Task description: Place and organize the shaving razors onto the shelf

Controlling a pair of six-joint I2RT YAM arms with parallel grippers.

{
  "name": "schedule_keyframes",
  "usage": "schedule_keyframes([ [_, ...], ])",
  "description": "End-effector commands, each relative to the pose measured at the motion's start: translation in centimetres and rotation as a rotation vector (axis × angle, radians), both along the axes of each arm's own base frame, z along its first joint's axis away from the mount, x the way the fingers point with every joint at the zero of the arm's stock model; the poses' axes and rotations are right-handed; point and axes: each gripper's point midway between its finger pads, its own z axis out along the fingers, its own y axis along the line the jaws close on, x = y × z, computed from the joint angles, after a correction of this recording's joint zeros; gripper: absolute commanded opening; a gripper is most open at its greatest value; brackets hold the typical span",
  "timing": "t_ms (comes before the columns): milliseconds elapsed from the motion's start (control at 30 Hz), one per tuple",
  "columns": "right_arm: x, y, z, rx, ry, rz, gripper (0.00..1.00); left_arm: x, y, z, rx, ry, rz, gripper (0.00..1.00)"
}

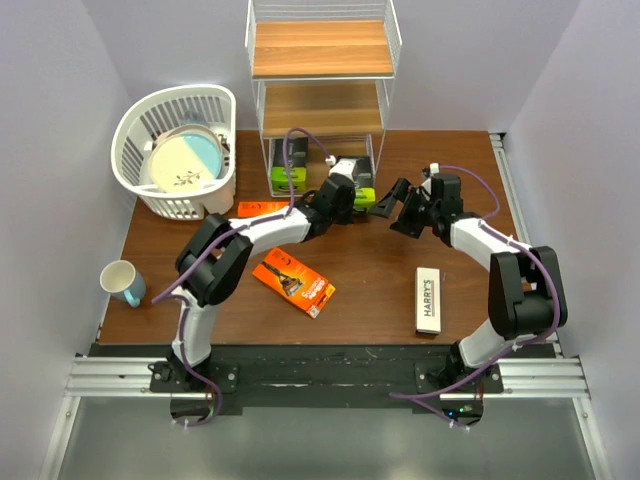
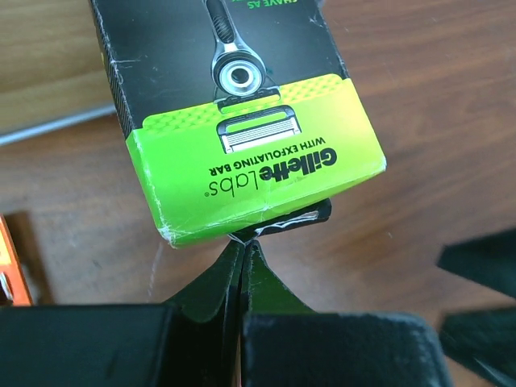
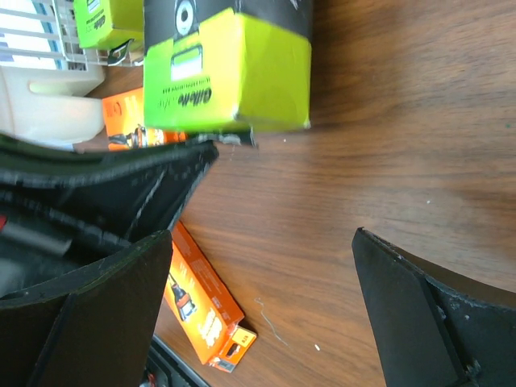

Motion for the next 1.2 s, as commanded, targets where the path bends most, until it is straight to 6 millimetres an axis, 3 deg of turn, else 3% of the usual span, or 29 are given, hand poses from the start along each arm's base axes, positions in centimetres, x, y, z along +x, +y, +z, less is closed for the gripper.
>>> schedule_keyframes([
  [0,0.7,-0.8,0.3,-0.019,-0.033,-0.014,0.99,3.9,-0.8,3.3,-0.046,-0.134,0.04,0.0],
  [333,1.6,-2.2,-0.2,-0.032,-0.028,-0.04,0.99,7.3,-3.4,3.5,-0.101,-0.216,-0.009,0.0],
  [467,1.7,-2.4,-0.3,-0.027,-0.027,-0.051,0.99,8.6,-3.1,4.0,-0.076,-0.263,0.025,0.0],
  [633,1.8,-2.4,-0.5,-0.025,-0.025,-0.052,0.99,9.9,-0.9,4.7,0.009,-0.321,0.111,0.0],
  [800,2.1,-2.3,-0.6,-0.018,-0.026,-0.056,0.99,9.9,0.7,5.4,0.099,-0.369,0.116,0.0],
  [900,2.2,-2.3,-0.7,-0.016,-0.025,-0.056,0.99,9.2,1.6,4.2,0.166,-0.388,0.062,0.0],
  [1167,2.5,-2.2,-1.1,-0.013,-0.022,-0.061,0.99,7.4,0.0,3.1,0.188,-0.453,-0.156,0.0],
])
